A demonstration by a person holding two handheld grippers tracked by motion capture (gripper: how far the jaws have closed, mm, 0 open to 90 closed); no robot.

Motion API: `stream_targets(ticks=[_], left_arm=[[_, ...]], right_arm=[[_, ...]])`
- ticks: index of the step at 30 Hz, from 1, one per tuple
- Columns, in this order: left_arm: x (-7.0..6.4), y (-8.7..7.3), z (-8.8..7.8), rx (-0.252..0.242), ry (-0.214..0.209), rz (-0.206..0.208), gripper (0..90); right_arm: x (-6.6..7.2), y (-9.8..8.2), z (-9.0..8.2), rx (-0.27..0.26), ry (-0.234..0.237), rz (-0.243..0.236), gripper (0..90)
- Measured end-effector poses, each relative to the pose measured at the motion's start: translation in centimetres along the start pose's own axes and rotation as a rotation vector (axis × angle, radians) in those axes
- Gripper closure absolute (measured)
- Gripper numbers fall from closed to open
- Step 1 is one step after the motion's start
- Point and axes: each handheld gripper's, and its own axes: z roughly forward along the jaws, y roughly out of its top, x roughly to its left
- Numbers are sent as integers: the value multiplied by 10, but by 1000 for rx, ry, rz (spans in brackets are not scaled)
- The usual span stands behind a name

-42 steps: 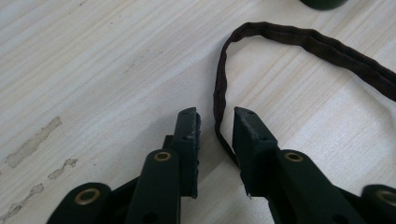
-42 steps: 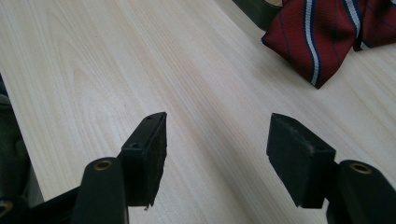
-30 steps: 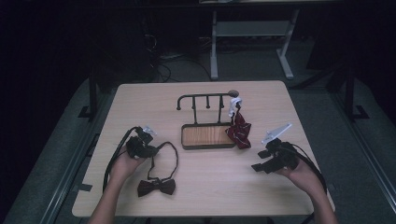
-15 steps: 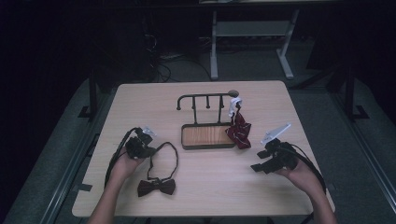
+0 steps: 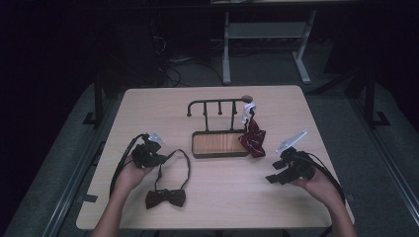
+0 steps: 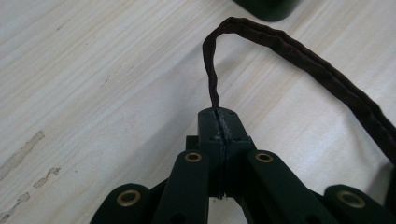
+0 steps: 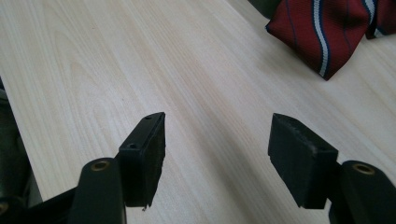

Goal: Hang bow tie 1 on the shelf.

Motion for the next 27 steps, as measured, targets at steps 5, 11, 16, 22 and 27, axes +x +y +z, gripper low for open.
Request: stream_targets(ticks=[5, 11, 16, 22, 27], left_arm=[[-3, 1, -8, -23, -18, 2, 896], [-7, 4, -16, -27, -34, 16, 896], [-12, 13, -32, -32, -63, 55, 896], [-15, 24, -48, -53, -86, 74, 896], [-16, 29, -56, -46, -93, 97, 896]], right_arm=[[-1, -1, 2, 15, 9, -2, 354], [-2, -1, 2, 15, 10, -2, 349], [-2, -1, 0, 10, 9, 2, 344], [-2, -2, -1, 9, 7, 1, 344], [-3, -3, -2, 6, 7, 2, 344]])
